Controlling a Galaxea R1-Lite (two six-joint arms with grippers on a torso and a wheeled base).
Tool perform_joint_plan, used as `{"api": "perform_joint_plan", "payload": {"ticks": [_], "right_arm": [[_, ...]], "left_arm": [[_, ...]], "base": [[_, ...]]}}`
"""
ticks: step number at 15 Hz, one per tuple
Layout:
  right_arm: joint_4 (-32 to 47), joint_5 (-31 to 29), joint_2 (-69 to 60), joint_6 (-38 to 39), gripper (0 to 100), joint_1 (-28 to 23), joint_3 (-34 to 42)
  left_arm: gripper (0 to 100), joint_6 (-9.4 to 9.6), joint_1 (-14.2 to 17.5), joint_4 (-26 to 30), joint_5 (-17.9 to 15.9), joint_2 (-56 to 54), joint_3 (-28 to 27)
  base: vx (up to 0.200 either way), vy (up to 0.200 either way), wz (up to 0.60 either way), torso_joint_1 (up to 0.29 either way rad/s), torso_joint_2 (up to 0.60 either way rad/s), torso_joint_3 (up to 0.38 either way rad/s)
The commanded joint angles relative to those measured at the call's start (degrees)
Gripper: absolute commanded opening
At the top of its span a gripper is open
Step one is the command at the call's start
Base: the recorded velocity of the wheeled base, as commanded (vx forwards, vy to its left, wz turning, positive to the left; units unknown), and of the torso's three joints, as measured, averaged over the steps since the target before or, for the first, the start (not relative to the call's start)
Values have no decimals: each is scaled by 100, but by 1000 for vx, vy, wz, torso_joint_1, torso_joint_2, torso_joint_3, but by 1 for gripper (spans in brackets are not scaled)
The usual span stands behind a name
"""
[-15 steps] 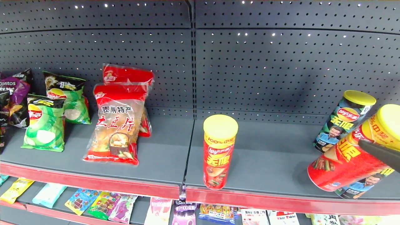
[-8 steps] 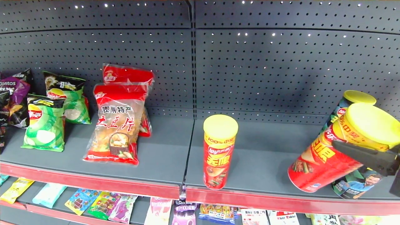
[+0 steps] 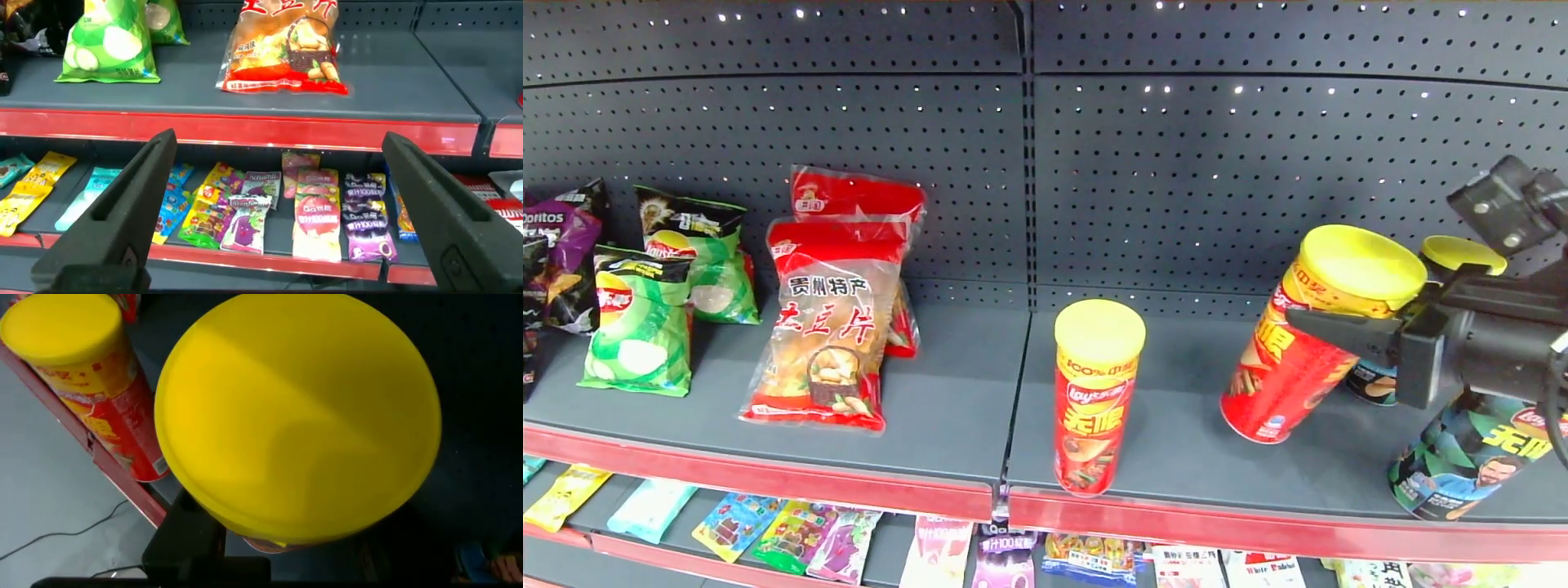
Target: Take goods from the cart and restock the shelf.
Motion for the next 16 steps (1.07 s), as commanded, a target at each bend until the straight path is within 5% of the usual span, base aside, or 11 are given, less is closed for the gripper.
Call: {"api": "perform_joint_plan", "payload": {"ticks": [1,16], "right_arm": [[-3,1,654,-12,0,5,-377],[-12,238,2535,-38,0,260,-2047]], "left_arm": [[100,-5,1,-1,0,-1,0],[100,4,1,-1,0,-1,0]], "base": [[0,0,0,0,0,0],[0,0,0,0,0,0]]}}
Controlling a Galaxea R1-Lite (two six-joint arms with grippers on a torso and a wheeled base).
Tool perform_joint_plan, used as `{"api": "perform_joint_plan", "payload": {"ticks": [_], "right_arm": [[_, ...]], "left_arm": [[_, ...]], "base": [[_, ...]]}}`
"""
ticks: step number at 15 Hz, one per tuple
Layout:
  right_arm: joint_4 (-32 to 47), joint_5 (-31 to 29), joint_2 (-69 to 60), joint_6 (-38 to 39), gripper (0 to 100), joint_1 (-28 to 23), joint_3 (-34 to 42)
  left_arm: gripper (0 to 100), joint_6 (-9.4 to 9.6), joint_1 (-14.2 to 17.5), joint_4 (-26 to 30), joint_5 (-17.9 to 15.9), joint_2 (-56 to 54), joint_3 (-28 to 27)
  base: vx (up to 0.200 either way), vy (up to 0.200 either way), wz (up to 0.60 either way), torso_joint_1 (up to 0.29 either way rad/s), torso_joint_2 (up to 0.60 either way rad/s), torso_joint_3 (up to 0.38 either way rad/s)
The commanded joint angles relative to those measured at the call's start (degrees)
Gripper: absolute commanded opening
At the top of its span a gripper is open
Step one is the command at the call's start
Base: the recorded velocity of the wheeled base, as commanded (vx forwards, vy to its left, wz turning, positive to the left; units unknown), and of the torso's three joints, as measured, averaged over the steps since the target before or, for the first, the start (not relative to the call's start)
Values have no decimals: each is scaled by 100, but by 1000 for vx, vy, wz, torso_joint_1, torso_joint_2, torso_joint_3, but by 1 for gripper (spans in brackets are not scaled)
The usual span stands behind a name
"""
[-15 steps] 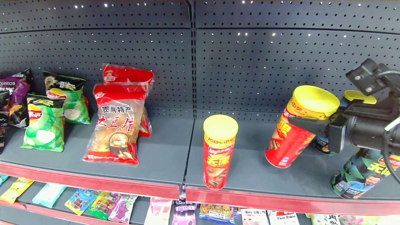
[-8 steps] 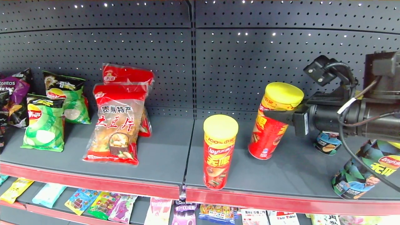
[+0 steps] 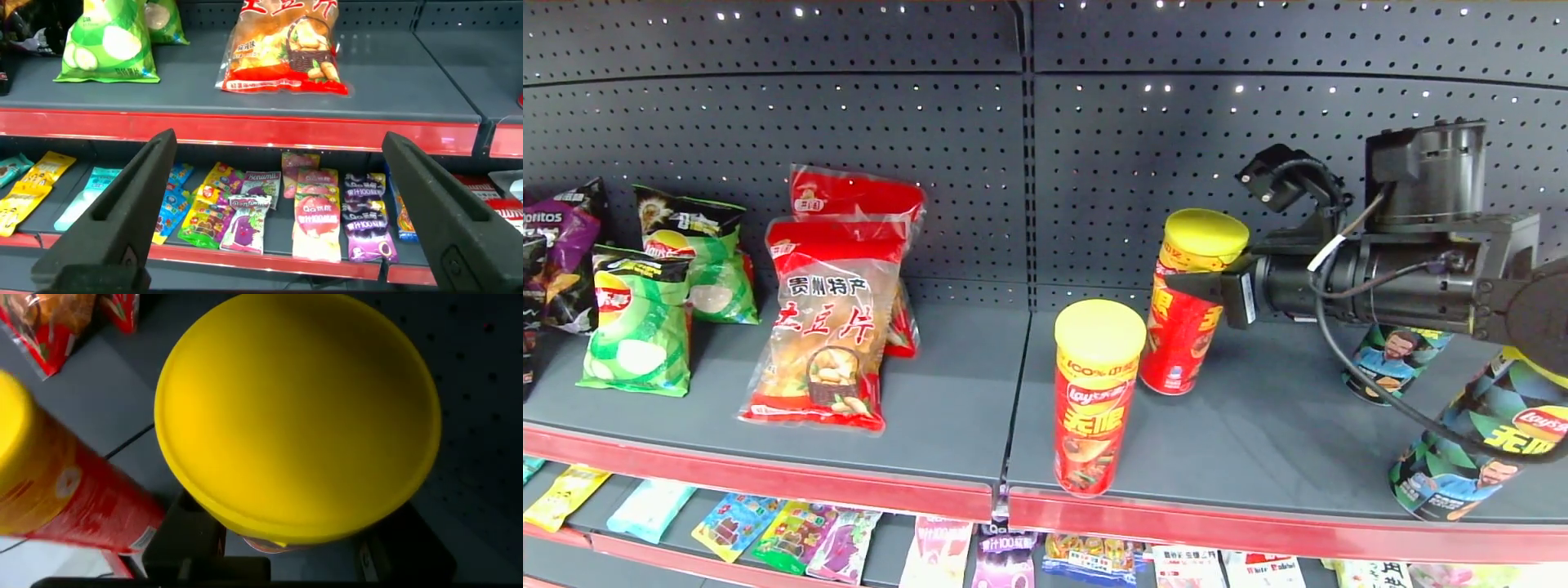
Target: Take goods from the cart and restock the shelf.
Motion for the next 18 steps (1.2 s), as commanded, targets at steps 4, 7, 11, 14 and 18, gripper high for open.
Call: {"api": "perform_joint_plan", "payload": {"ticks": [4,7,11,14,18], "right_arm": [[-126,-5,738,162,0,92,-630],[-293,-13,896,171,0,232,-666],[-293,-13,1107,206,0,329,-991],[-293,-5,1142,206,0,443,-947],[-293,-5,1168,197,0,470,-850]], "left_arm": [[100,0,1,-1,0,-7,0],[100,0,1,-1,0,-7,0],[100,9,1,-1,0,2,0],[100,0,1,-1,0,2,0],[100,9,1,-1,0,-7,0]], "base": [[0,0,0,0,0,0],[0,0,0,0,0,0],[0,0,0,0,0,0],[0,0,0,0,0,0],[0,0,0,0,0,0]]}}
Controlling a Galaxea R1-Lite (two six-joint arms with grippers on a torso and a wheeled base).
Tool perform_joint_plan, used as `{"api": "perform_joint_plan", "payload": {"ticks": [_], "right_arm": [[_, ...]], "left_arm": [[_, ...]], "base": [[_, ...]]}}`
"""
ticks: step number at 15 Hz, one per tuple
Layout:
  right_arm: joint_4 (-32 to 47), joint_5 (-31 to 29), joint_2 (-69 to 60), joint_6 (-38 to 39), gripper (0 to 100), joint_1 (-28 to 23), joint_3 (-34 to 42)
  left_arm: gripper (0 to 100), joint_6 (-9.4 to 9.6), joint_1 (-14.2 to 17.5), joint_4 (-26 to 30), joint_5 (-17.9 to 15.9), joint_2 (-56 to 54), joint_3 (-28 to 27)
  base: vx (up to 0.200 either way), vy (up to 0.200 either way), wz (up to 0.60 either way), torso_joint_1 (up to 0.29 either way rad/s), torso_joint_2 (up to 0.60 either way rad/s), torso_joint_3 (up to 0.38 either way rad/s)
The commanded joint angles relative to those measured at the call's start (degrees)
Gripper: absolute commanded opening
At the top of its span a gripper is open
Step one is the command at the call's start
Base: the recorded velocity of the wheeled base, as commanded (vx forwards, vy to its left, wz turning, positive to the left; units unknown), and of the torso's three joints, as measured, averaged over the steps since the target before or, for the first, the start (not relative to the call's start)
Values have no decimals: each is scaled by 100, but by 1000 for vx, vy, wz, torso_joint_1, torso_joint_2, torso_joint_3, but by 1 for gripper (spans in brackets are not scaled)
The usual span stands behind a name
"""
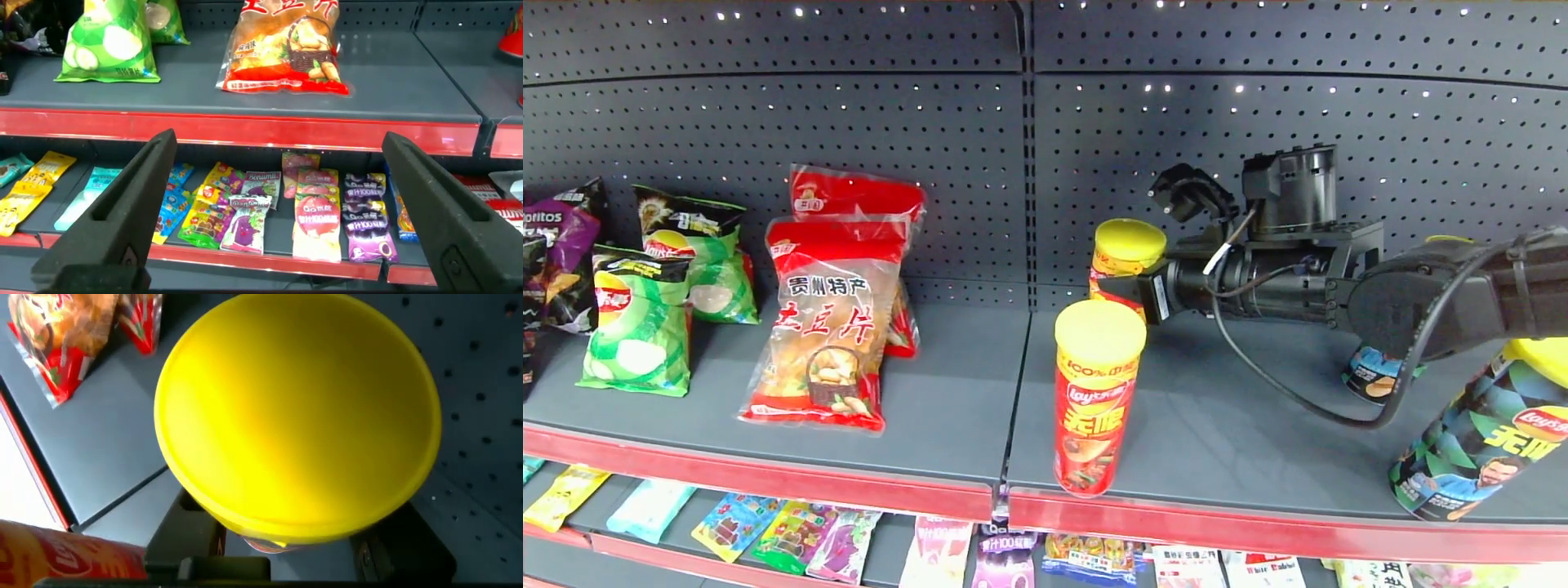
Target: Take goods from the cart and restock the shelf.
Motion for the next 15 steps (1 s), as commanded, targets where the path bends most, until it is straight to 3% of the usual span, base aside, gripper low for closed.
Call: {"api": "perform_joint_plan", "payload": {"ticks": [1,15], "right_arm": [[-1,1,2,-8,0,11,24],[-36,142,319,-34,0,55,-143]], "left_arm": [[100,0,-1,-1,0,4,0],[100,0,-1,-1,0,-5,0]], "base": [[0,0,0,0,0,0],[0,0,0,0,0,0]]}}
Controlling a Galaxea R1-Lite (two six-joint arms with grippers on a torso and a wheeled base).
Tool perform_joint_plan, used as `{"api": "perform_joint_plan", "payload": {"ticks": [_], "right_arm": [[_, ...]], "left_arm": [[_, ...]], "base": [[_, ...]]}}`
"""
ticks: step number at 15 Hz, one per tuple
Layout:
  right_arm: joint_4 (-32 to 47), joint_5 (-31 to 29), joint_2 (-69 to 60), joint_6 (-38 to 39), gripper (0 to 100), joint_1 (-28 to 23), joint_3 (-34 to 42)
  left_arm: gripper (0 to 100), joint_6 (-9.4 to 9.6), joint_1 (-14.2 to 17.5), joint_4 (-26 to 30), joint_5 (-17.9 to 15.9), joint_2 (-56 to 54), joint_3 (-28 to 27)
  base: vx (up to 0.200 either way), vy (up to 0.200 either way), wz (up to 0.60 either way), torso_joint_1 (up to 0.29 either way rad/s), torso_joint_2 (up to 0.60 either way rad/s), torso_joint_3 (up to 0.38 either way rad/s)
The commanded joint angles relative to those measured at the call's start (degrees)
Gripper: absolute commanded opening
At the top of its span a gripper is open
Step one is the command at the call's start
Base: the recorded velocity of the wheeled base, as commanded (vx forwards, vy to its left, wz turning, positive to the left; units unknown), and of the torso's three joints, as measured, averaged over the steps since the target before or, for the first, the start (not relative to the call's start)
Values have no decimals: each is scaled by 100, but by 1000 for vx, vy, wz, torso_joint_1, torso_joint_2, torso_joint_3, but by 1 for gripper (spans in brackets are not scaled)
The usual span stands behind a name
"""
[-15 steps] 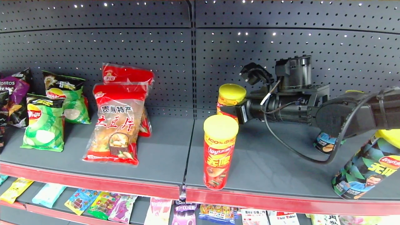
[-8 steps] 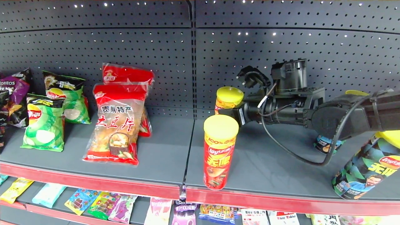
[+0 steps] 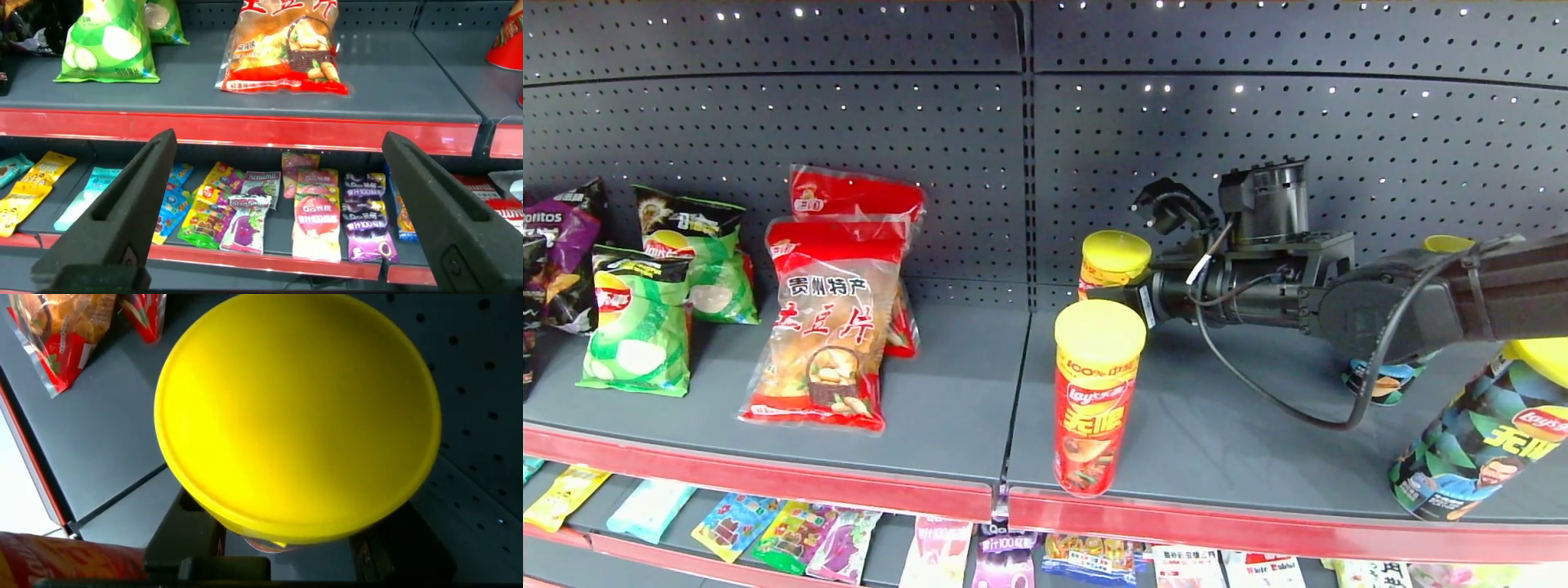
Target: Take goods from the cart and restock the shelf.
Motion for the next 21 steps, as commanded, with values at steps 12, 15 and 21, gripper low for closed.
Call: {"api": "perform_joint_plan", "payload": {"ticks": [12,15,21], "right_arm": [[-3,2,82,-8,100,13,6],[-109,2,82,1,100,13,14],[-197,-25,-155,19,100,4,208]], "left_arm": [[100,2,-1,-1,0,-5,0],[100,2,7,-1,0,4,0],[100,2,-1,-1,0,4,0]], "base": [[0,0,0,0,0,0],[0,0,0,0,0,0],[0,0,0,0,0,0]]}}
